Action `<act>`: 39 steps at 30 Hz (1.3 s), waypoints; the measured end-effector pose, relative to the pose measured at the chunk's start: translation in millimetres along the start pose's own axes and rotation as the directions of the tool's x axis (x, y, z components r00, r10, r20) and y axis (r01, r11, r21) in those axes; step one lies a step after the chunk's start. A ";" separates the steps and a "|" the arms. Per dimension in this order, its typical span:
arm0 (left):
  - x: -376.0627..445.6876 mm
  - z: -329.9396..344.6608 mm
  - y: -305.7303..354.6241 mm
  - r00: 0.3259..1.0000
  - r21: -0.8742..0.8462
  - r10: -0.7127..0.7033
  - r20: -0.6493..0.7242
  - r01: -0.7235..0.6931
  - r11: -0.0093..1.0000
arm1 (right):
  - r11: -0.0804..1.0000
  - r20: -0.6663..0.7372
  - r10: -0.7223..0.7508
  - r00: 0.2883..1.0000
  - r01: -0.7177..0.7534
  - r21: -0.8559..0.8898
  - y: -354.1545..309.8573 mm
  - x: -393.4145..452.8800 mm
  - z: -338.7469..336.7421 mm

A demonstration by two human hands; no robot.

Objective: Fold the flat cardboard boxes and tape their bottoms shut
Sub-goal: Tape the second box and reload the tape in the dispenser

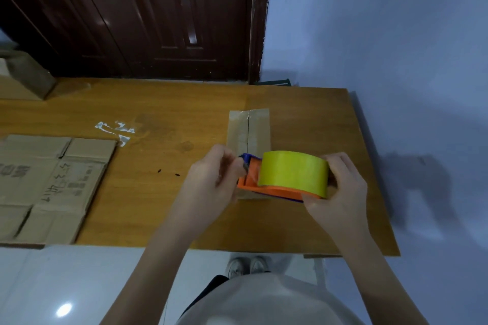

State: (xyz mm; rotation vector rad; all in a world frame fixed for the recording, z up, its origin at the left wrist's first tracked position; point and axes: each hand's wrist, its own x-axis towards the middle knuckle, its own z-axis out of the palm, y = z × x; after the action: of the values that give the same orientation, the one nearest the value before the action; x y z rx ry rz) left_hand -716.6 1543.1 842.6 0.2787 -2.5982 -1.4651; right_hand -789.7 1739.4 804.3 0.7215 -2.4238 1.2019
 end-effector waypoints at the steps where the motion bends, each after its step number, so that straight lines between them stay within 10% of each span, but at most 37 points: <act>1: 1.0 0.2 1.6 1.000 -0.119 -0.013 -0.002 0.013 0.993 | 1.000 0.000 0.007 1.000 -0.007 0.004 1.3 0.7 -1.2; 4: 4.3 2.6 5.7 0.998 -0.325 -0.070 -0.008 0.063 0.944 | 1.000 0.012 0.028 1.000 -0.028 -0.007 4.8 3.8 -2.4; 12: 13.9 15.0 13.7 0.984 0.044 0.140 -0.107 -0.136 0.990 | 0.998 0.033 -0.015 0.999 0.017 -0.063 -3.3 4.5 0.8; 25: 8.7 15.4 18.4 0.984 -0.110 0.105 -0.146 -0.122 0.986 | 0.993 0.065 -0.031 0.997 0.038 -0.108 -7.7 7.8 -3.6; 39: 10.5 -10.7 19.9 0.975 -0.017 0.166 0.145 -0.165 0.986 | 0.992 0.115 -0.106 0.988 0.113 -0.056 -10.2 5.6 -13.9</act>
State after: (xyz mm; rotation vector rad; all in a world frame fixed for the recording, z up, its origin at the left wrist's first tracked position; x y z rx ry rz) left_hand -726.3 1541.9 865.5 -0.0477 -2.6543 -1.4847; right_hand -787.3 1743.8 821.8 0.9123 -2.4635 1.0650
